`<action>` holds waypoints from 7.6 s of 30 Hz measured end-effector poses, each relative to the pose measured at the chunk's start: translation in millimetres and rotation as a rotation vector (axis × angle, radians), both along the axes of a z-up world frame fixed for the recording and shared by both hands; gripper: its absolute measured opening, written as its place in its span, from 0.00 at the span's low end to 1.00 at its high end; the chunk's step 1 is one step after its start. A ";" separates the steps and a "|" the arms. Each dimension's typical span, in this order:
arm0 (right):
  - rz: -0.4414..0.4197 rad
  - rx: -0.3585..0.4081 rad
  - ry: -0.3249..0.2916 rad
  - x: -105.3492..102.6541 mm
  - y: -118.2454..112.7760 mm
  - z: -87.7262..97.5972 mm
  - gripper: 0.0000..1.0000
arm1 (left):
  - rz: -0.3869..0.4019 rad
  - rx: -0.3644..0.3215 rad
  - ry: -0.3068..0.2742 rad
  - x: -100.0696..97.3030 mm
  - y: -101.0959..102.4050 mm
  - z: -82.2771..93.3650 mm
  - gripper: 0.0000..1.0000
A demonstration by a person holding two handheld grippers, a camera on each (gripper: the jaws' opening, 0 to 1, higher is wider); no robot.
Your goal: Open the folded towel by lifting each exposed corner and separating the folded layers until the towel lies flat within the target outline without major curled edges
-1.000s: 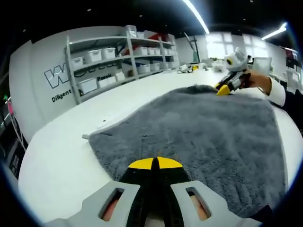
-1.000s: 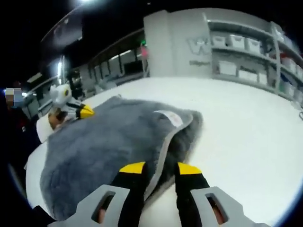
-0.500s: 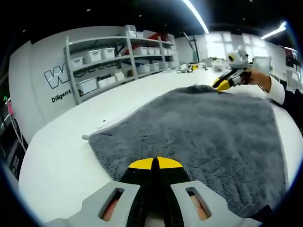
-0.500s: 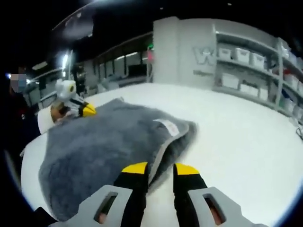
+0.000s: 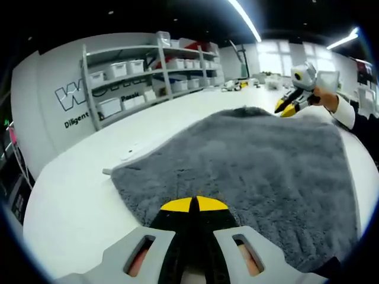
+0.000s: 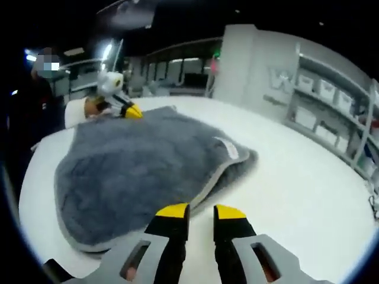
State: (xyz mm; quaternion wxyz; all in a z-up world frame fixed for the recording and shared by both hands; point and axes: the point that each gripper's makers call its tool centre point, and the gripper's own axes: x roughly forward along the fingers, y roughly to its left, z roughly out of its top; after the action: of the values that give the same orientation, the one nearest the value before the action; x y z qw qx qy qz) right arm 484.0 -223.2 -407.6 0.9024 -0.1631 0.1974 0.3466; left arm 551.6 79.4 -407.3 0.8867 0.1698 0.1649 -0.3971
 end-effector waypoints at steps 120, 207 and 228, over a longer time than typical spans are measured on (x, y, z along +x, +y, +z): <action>-0.280 0.050 0.097 1.6 -29.4 -8.9 0.00 | 0.013 0.015 -0.061 -3.6 -36.8 8.3 0.01; -0.607 0.091 -0.011 7.1 -134.6 9.7 0.02 | -0.180 -0.057 -0.016 -36.7 -91.1 2.2 0.15; -0.396 0.031 -0.151 9.9 -46.6 35.2 0.00 | -0.209 -0.410 0.084 -47.7 -95.3 45.5 0.17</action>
State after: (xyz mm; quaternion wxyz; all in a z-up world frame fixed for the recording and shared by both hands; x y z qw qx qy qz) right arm 493.9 -269.9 -372.3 0.9676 -0.1326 0.1518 0.1522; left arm 503.9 -15.9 -361.8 0.8491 -0.0143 0.0990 -0.5187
